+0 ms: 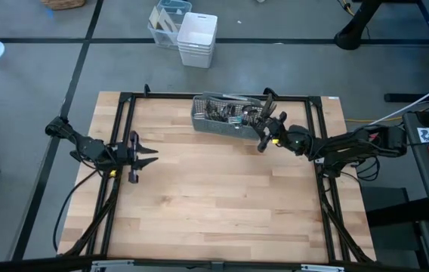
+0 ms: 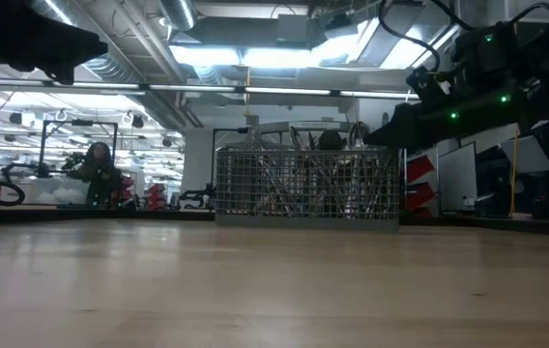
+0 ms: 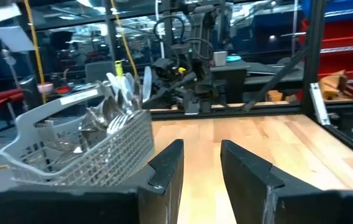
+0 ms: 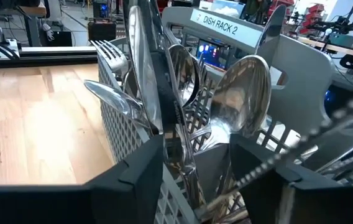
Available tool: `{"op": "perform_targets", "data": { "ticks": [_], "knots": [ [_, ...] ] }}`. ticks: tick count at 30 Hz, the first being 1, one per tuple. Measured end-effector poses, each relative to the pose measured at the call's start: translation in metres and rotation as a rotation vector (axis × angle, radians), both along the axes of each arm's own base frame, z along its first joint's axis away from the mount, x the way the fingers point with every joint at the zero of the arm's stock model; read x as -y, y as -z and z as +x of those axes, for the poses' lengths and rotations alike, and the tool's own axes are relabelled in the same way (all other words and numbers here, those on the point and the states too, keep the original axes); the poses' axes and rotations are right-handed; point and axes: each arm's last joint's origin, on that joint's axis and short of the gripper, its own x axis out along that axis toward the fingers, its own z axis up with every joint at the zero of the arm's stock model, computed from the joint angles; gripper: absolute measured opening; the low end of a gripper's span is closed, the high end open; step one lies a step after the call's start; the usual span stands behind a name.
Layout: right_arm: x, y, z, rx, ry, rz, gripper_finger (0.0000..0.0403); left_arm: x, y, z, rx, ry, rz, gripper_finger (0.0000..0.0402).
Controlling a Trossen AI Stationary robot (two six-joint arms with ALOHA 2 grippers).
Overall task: Sort silverware
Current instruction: Put the knife into the silverware rack, then return to Home Position
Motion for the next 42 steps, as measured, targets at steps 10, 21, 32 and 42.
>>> {"op": "perform_targets", "data": {
  "ticks": [10, 21, 32, 42],
  "knots": [
    [-0.002, -0.004, -0.007, -0.036, 0.004, 0.033, 0.0193, -0.005, 0.009, -0.001, -0.077, -0.173, 0.001, 0.0100],
    [-0.008, -0.029, -0.023, -0.071, -0.026, 0.083, 0.0193, -0.004, 0.033, 0.005, -0.065, -0.201, 0.018, 0.0100],
    [-0.017, -0.076, -0.054, -0.282, -0.014, 0.172, 0.0193, -0.017, 0.033, 0.008, -0.075, -0.342, 0.094, 0.0100],
    [-0.035, -0.111, -0.115, -0.143, -0.024, 0.129, 0.0193, -0.030, 0.032, 0.009, -0.081, -0.441, 0.102, 0.0100]
  ]
}}
